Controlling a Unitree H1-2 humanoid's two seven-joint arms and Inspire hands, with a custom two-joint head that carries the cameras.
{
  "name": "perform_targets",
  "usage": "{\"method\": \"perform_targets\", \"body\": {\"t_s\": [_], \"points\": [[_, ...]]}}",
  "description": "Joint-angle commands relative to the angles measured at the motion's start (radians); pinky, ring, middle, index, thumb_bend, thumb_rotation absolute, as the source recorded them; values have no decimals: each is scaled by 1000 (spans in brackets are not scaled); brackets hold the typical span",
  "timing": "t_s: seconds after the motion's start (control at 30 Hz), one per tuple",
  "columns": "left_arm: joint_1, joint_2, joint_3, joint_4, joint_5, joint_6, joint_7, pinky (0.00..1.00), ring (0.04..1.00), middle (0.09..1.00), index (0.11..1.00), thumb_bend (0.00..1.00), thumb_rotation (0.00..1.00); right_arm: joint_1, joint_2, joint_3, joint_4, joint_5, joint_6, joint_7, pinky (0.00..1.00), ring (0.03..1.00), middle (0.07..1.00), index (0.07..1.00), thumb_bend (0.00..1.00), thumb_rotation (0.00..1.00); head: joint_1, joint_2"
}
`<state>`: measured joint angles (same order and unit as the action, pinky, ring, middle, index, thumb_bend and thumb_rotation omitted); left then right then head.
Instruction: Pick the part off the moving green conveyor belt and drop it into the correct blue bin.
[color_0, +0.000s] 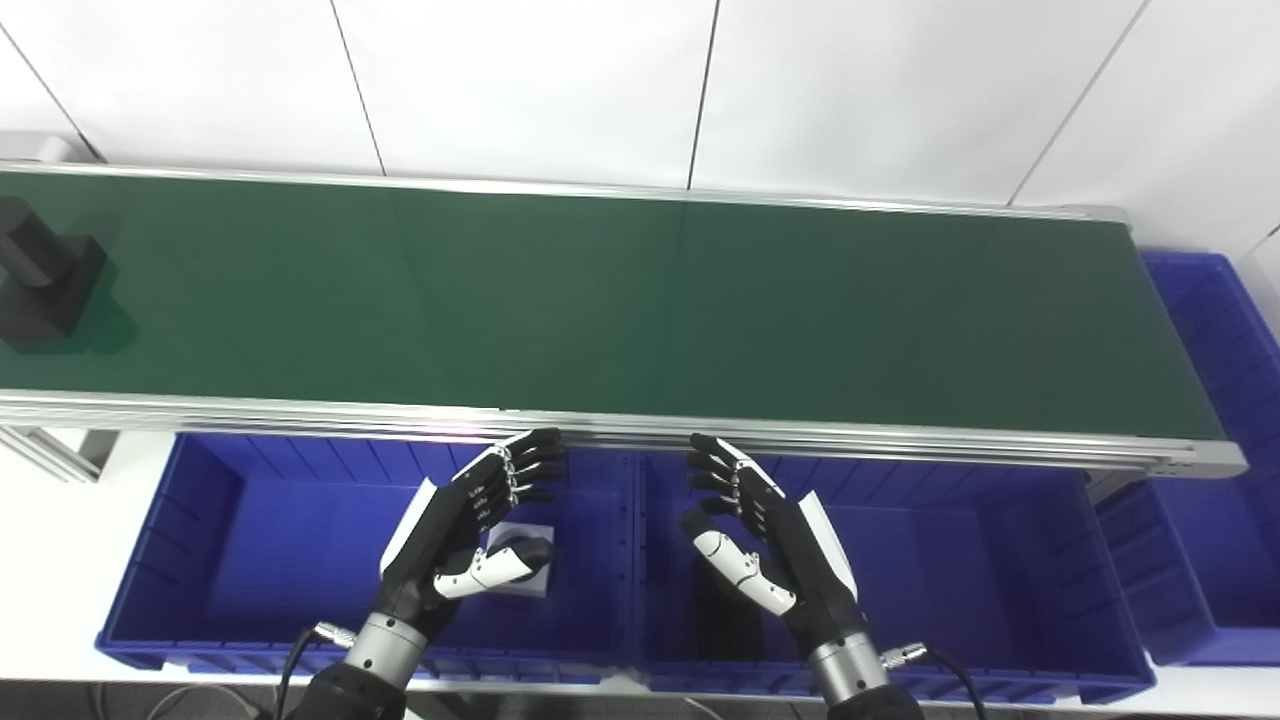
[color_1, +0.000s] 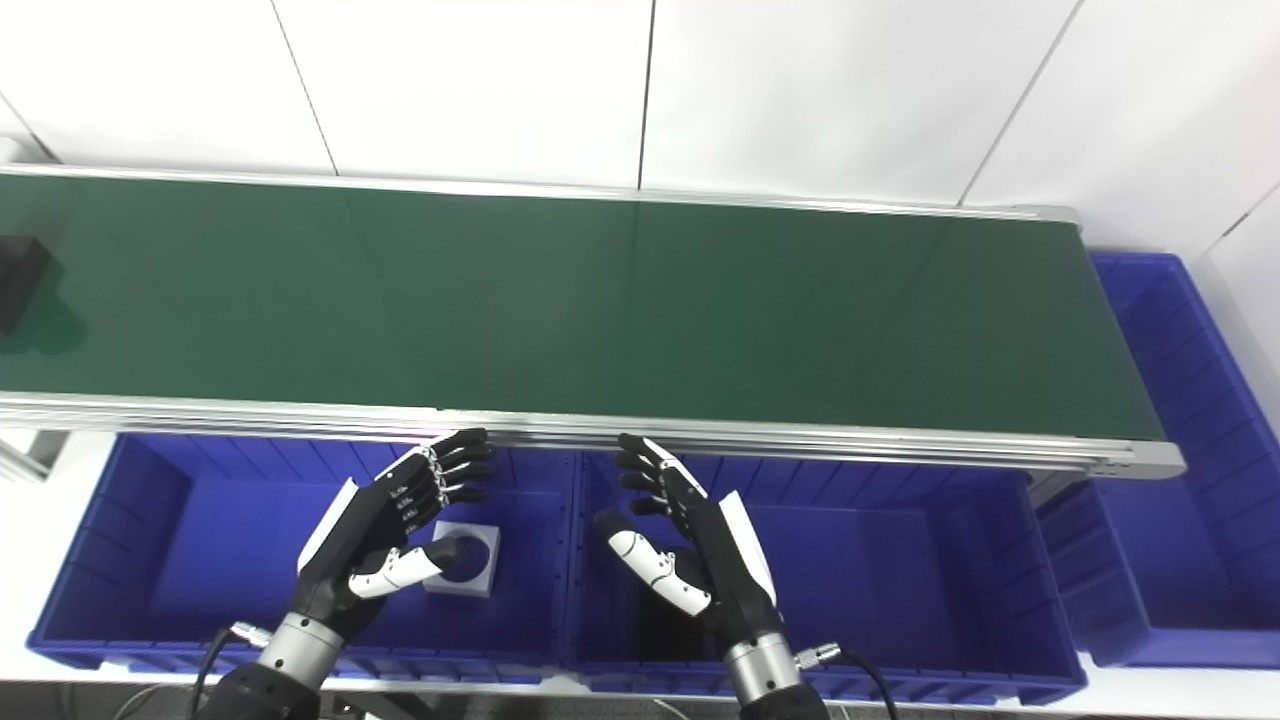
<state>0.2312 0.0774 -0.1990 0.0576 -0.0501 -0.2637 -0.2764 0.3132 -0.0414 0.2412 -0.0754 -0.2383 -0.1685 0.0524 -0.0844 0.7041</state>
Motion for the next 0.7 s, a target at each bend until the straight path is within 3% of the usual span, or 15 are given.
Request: {"method": "perform_targets", "body": {"t_s": [0.0, 0.23, 0.67], "points": [[-10, -13, -3, 1, -8, -44, 4, 726, 785, 815, 821, 944, 513, -8, -1, -1, -6, 9, -72, -11, 728, 816, 847, 881, 431, 663, 38, -29], [-13, -30, -8, 60, -9, -80, -3, 750, 793, 815, 821, 938, 482, -12, -11, -10, 42, 20, -119, -16, 724, 813, 846, 885, 416, 658, 93, -108], [-52, -42, -10, 177, -14, -153, -10, 787, 832, 830, 824, 926, 442, -50, -16, -25, 152, 33, -211, -25, 703, 803, 842, 873, 427, 652, 132, -206]]}}
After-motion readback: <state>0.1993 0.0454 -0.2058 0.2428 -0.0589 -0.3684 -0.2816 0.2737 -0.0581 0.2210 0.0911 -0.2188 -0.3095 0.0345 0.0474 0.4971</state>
